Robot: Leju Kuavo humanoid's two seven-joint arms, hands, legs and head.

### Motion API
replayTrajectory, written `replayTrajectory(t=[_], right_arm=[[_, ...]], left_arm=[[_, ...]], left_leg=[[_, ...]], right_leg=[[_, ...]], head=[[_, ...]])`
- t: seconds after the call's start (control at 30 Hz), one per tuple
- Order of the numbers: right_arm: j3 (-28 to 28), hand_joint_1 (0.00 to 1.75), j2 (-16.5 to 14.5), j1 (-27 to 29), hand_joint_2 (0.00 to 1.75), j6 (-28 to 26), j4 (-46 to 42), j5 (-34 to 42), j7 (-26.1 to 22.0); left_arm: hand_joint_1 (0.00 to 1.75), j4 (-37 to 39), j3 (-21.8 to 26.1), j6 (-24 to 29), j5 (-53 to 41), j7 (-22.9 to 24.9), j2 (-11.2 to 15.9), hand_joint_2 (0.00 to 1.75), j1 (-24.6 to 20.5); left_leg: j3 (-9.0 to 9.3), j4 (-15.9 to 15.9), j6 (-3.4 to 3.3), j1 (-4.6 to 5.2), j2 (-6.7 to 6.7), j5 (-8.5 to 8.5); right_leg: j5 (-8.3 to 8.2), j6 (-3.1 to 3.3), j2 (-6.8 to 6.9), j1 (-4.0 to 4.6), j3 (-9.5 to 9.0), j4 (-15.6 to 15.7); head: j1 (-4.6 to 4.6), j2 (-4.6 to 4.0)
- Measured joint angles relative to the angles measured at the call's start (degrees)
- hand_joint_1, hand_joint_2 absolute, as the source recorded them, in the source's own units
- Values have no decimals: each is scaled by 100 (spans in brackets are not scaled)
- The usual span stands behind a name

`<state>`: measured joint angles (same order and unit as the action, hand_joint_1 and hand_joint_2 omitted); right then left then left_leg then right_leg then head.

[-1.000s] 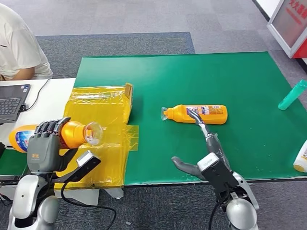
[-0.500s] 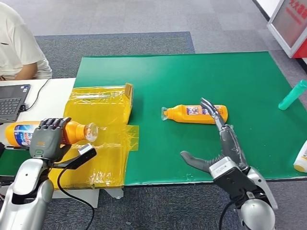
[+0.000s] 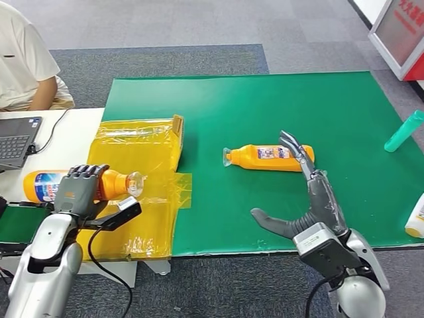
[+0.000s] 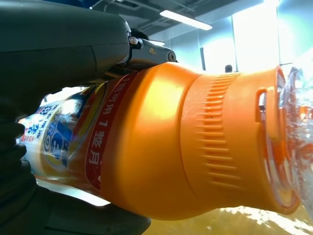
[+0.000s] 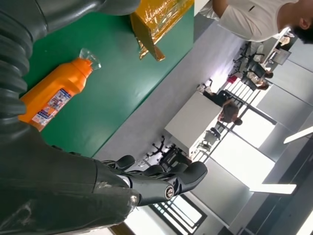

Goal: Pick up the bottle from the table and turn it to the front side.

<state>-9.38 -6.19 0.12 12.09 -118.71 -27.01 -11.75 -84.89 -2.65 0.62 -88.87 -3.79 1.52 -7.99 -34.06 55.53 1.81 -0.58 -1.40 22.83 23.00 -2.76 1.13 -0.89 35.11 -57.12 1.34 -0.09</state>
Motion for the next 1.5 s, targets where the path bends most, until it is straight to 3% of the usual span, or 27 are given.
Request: replayTrajectory(t=[0.5,0.8,1.07,1.2,1.27,1.5], right_arm=[[-225,0,9,-169,175,21,29,-55,-69],[-228,0,11,-184,175,9,31,-68,-125],[-225,0,22,-118,175,-42,-15,-179,-156],[-203,0,25,-68,175,-59,-37,-189,-172],[-195,0,25,-61,175,-58,-37,-189,-175],[-166,0,25,-53,175,-55,-37,-189,-180]], left_arm=[[175,1060,-933,-87,19,-17,-762,175,-414],[175,1326,-1008,-210,116,26,-913,175,-445],[175,1477,-854,-253,5,462,-881,175,-382],[7,1464,-720,-249,-2,445,-861,175,-359],[0,1456,-694,-246,-2,451,-859,175,-354],[0,1454,-676,-243,-2,499,-860,175,-350]], left_leg=[[-2,1,-1,3,0,1],[-2,0,-1,2,0,0],[-2,0,-1,2,0,1],[-2,0,-1,1,0,0],[-2,0,-1,1,0,0],[-1,1,-1,2,0,0]], right_leg=[[0,-1,0,-2,1,0],[0,-1,0,-2,-1,0],[1,0,1,-1,-1,0],[1,0,1,-1,-1,0],[1,0,1,-1,-2,0],[0,-1,1,-2,-3,0]], head=[[0,0],[1,-1],[1,0],[0,-1],[1,-1],[0,0]])
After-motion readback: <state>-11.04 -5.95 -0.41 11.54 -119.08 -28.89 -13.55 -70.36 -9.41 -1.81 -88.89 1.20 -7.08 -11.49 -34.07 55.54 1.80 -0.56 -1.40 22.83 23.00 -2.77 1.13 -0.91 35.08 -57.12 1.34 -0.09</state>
